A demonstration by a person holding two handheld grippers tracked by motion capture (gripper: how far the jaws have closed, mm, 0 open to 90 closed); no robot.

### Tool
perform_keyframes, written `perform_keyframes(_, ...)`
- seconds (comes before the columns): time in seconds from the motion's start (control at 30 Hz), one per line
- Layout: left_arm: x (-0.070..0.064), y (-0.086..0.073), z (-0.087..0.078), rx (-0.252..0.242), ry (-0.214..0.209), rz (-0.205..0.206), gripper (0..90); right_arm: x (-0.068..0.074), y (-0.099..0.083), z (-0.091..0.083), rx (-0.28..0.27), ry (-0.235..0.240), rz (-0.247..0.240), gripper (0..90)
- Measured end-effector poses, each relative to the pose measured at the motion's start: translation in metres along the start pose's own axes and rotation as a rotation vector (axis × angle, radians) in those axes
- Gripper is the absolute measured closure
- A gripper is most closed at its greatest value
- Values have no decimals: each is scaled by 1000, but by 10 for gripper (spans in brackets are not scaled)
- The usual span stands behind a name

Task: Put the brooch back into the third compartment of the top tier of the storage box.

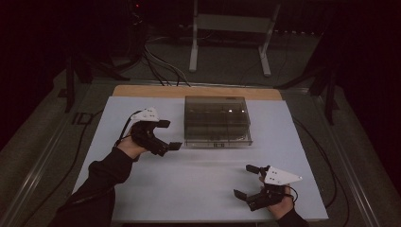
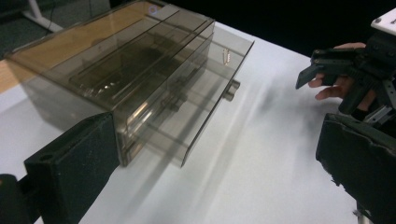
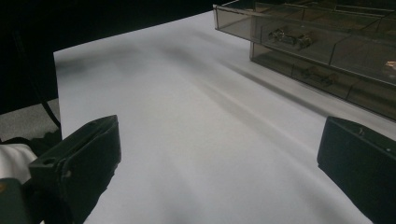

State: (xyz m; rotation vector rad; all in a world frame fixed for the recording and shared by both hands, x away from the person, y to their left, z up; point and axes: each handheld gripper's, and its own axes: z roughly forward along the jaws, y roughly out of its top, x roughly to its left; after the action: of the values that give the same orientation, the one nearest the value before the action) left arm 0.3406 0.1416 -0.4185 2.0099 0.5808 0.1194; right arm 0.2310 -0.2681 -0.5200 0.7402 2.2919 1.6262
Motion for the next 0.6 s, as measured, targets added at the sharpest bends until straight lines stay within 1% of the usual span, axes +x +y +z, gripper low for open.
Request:
perform_keyframes(0.03, 0, -2, -2, -2, -3, -5, 5, 0, 0, 0, 1, -1, -1, 0)
perform_keyframes(0.1, 1, -7, -6, 1, 10, -9, 5, 1, 0, 0, -2, -1, -1, 0)
perform_keyframes(0.3, 2, -22, -18, -12, 28, -31, 5, 2, 1, 0, 0, 0, -5, 0)
perform_keyframes(0.4, 2, -31, -24, -26, 32, -49, 5, 2, 1, 0, 1, 0, -4, 0)
perform_keyframes(0.53, -1, -41, -30, -31, 48, -37, 5, 1, 1, 0, 2, -1, -3, 0)
perform_keyframes(0.6, -2, -46, -32, -34, 49, -43, 5, 1, 1, 1, 3, -1, -1, 0)
